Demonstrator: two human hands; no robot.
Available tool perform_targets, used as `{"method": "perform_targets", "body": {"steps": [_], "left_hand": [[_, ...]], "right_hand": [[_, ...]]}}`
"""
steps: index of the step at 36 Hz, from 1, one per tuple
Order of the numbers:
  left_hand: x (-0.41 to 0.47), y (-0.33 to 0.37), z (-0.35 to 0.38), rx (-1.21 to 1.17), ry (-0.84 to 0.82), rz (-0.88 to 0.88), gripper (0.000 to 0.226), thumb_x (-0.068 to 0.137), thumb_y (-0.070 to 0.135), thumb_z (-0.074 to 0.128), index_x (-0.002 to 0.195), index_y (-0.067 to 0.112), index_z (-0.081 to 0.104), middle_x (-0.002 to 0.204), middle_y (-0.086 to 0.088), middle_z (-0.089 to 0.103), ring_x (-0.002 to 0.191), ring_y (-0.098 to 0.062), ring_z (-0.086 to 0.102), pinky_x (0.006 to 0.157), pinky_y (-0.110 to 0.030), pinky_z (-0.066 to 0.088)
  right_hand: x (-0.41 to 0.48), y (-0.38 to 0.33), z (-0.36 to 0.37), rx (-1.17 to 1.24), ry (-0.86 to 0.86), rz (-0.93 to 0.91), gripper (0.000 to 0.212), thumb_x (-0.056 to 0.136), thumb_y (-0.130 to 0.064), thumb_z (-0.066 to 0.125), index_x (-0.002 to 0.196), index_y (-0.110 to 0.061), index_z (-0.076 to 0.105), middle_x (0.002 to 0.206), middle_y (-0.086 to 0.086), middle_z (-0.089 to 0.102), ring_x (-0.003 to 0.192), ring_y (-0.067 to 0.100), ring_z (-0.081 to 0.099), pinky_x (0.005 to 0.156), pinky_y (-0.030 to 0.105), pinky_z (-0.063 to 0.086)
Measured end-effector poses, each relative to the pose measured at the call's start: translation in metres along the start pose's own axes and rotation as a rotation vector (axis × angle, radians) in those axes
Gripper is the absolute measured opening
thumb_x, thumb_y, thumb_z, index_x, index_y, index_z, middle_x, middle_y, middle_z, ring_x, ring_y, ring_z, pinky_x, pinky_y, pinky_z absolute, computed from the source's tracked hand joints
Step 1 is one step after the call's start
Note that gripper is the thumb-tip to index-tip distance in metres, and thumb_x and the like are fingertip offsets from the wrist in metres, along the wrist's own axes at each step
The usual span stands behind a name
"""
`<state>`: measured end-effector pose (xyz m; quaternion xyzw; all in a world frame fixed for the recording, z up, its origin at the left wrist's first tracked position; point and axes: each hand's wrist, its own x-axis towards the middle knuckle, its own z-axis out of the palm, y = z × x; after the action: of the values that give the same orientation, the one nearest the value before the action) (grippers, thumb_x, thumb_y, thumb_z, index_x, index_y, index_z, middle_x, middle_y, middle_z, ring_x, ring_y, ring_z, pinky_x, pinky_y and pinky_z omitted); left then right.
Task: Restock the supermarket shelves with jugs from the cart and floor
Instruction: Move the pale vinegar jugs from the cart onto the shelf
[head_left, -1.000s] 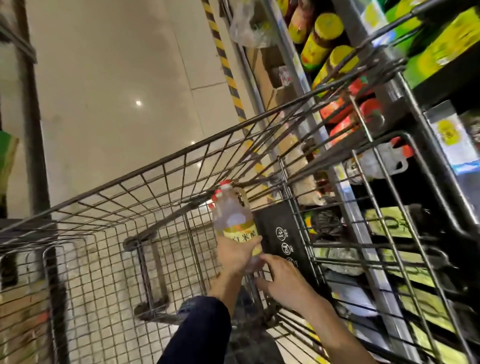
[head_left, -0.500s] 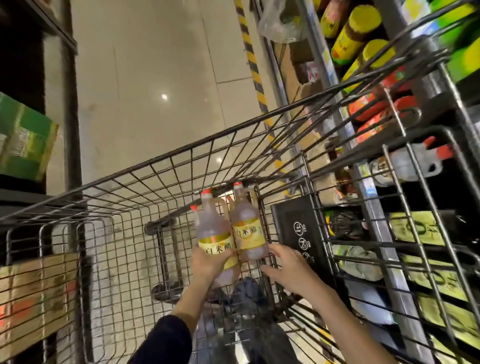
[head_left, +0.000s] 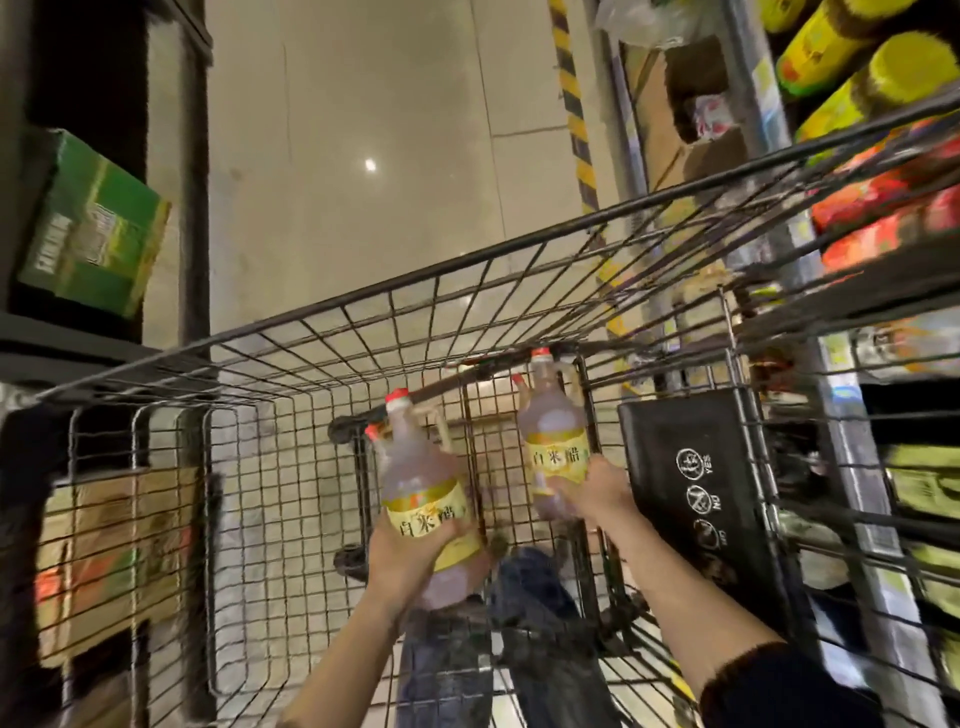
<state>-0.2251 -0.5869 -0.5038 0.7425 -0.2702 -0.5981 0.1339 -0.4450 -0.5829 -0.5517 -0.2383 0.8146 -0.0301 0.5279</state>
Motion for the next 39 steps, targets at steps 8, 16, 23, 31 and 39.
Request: {"method": "perform_targets", "body": {"steps": [8,16,23,31,39], "left_hand": [[0.013,-0.014,-0.009,-0.045,-0.039,-0.055,0.075,0.033,0.039,0.089,0.100,0.015,0.066,0.092,-0.008,0.074,0.087,-0.029,0.071,0.080,-0.047,0.057],[0.019,-0.018,-0.008,-0.064,-0.035,-0.077,0.054,0.045,0.025,0.088,0.093,0.011,0.067,0.082,-0.009,0.075,0.076,-0.024,0.072,0.067,-0.033,0.059],[0.008,-0.010,-0.016,-0.082,-0.083,-0.083,0.063,0.041,0.030,0.088,0.096,0.009,0.067,0.086,-0.012,0.074,0.082,-0.029,0.071,0.074,-0.040,0.059],[-0.023,0.016,-0.026,-0.057,-0.137,-0.048,0.077,0.032,0.034,0.088,0.101,0.010,0.065,0.089,-0.013,0.074,0.084,-0.030,0.072,0.077,-0.044,0.059],[-0.063,0.058,-0.031,0.044,-0.204,0.085,0.078,0.034,0.033,0.089,0.104,0.009,0.064,0.093,-0.013,0.074,0.085,-0.031,0.071,0.080,-0.051,0.057]], "right_hand": [[0.027,0.009,0.004,0.235,-0.040,0.159,0.052,0.062,-0.023,0.087,0.104,-0.008,0.061,0.097,0.005,0.065,0.081,0.016,0.059,0.049,0.018,0.040],[0.035,0.010,0.027,0.321,0.073,0.146,0.077,0.048,-0.021,0.093,0.110,-0.008,0.049,0.100,0.005,0.060,0.087,0.020,0.058,0.069,0.028,0.045],[0.017,0.002,0.028,0.444,0.078,0.177,0.062,0.057,-0.015,0.089,0.103,-0.012,0.048,0.091,0.001,0.056,0.083,0.019,0.056,0.068,0.028,0.045],[-0.030,0.002,0.015,0.672,0.002,0.115,0.047,0.059,-0.003,0.087,0.079,-0.023,0.049,0.080,-0.004,0.060,0.076,0.014,0.060,0.067,0.029,0.050],[-0.102,-0.001,-0.016,0.806,-0.035,-0.003,0.046,0.062,-0.003,0.084,0.101,-0.012,0.061,0.090,0.007,0.071,0.082,0.021,0.068,0.067,0.028,0.057]]}}
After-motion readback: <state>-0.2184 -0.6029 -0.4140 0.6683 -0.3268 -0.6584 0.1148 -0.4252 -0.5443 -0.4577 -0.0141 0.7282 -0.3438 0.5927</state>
